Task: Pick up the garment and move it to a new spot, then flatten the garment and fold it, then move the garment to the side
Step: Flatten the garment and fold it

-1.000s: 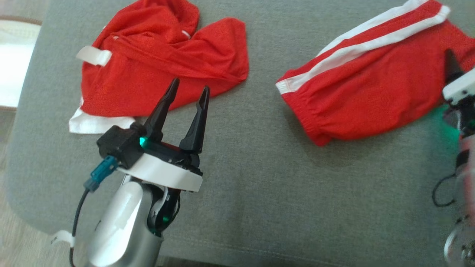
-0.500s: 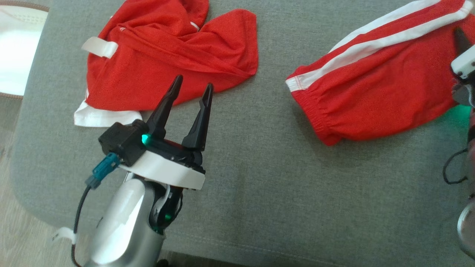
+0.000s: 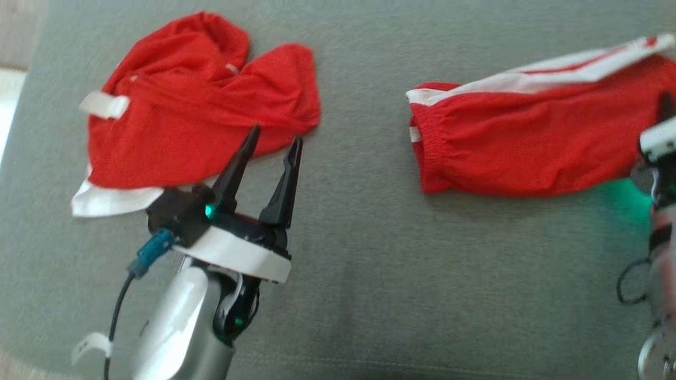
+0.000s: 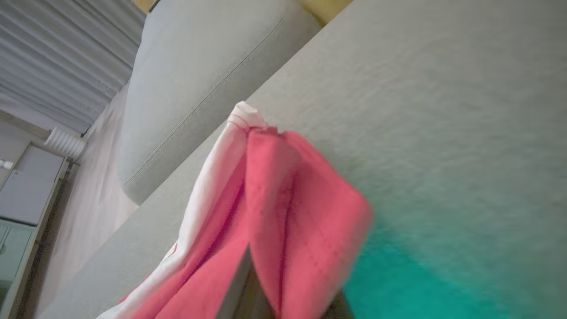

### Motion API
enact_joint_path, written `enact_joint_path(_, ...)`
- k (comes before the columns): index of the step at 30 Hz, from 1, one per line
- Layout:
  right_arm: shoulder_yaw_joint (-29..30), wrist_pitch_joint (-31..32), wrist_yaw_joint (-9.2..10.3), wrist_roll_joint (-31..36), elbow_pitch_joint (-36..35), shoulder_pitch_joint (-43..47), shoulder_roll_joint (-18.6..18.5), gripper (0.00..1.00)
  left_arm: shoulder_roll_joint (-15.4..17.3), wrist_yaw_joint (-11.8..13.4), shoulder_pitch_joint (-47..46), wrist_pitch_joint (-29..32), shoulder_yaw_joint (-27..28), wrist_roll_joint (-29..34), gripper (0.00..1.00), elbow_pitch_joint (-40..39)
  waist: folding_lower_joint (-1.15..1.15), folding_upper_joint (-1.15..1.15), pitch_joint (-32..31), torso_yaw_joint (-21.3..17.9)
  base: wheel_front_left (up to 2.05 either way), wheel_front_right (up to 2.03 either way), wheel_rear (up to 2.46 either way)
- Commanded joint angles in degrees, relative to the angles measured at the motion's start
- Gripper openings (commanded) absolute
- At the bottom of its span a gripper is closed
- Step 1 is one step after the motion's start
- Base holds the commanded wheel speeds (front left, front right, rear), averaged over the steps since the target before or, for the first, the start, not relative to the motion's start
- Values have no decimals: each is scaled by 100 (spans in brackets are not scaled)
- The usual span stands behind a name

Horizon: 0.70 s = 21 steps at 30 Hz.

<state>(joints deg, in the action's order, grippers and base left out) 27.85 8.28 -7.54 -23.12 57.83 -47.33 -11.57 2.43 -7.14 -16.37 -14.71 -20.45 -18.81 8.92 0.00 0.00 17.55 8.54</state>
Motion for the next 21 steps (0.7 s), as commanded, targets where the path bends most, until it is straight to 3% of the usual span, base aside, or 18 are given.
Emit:
enact_joint_path(1, -60, -108, 5, -42, -251, 51, -19, 0, 45, -35, 9, -29, 179, 5, 100, -170, 0, 0, -210, -228, 0, 0, 0)
enact_joint_path(9, 342, -400, 5, -193, -672, 952, 200, 0, 45, -35, 195, -29, 244, 3, 100, -174, 0, 0, -548, -553, 0, 0, 0)
enact_joint_path(14, 726, -508, 5, -55, -1006, 1374, 398, 0, 45, -35, 338, -29, 247, -22, 100, -197, 0, 0, -671, -599, 0, 0, 0)
enact_joint_path(21, 741, -438, 5, -6, -1526, 1569, 651, 0, 45, -35, 442, -29, 227, 29, 100, -149, 0, 0, -730, -569, 0, 0, 0)
